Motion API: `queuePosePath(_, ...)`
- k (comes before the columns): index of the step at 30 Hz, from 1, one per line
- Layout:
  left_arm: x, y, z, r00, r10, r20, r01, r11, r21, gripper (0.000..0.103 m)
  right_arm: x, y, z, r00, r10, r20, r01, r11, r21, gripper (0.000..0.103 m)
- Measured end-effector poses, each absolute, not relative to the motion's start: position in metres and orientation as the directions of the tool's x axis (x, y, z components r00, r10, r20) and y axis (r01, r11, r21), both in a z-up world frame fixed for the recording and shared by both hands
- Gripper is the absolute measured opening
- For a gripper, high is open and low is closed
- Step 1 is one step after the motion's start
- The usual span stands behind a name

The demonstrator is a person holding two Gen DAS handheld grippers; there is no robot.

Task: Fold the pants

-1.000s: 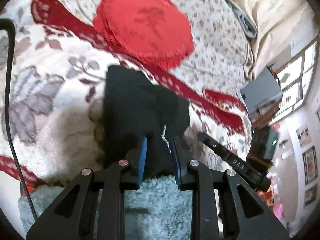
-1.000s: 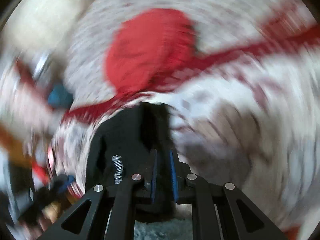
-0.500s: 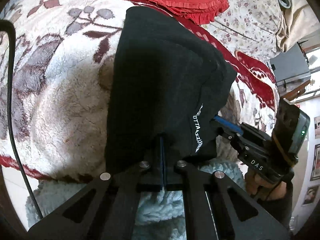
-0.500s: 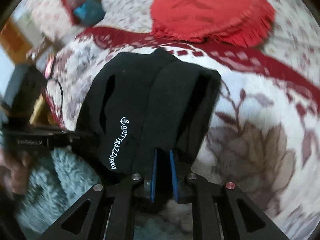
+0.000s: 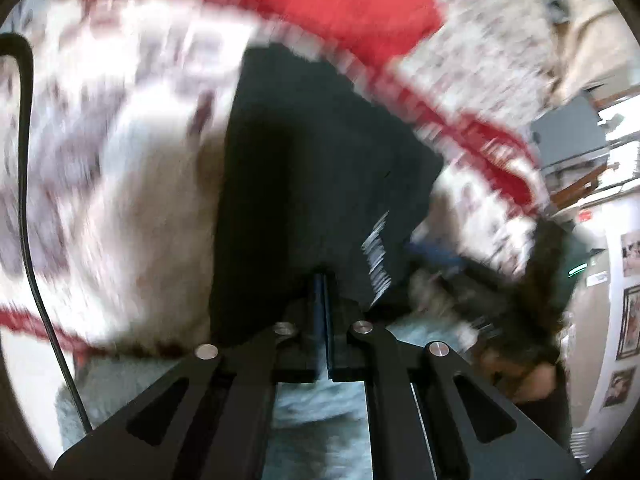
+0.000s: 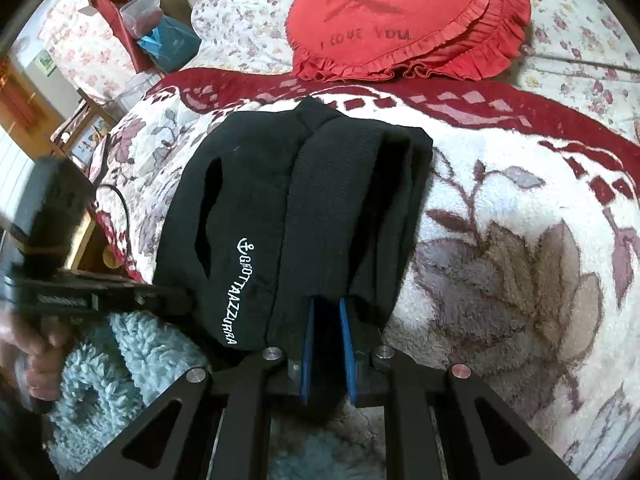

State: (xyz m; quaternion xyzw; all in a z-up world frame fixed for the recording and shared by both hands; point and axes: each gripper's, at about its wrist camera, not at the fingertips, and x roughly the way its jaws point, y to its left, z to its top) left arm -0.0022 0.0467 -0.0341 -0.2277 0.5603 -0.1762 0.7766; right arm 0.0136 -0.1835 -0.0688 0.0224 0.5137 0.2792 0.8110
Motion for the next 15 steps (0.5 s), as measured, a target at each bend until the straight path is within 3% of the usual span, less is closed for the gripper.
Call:
queuePosePath(5,0.035,0.059,-0.013,0.457,-0.523,-0.72,-0.018,0.804,-0.595,0.004,0.012,-0.178,-0.068,0.339,0.447,-0.827,-0.438,0.854,0.282,0.012)
queuePosePath(9,0.076,0.053,-0.059,0.418,-0.479,-0.772,-0.097,0.821,-0.563,0.004,0.011,-0.176,-0.069,0.342,0.445,-0.827,-0.438,0.855,0.279,0.012)
queuePosePath(12,0.081,0.069,-0.086,0.432,-0.547,-0.717,-0.178,0.727,-0.663,0.002,0.012,-0.179,-0.069,0.339,0.454,-0.824,-0.434,0.853,0.292,0.012)
queuePosePath(15,0.08,0.069,-0.085,0.44,-0.544,-0.715,-0.163,0.734,-0.659,0.003,0.012,-0.18,-0.07,0.335,0.465,-0.82,-0.43,0.85,0.306,0.012)
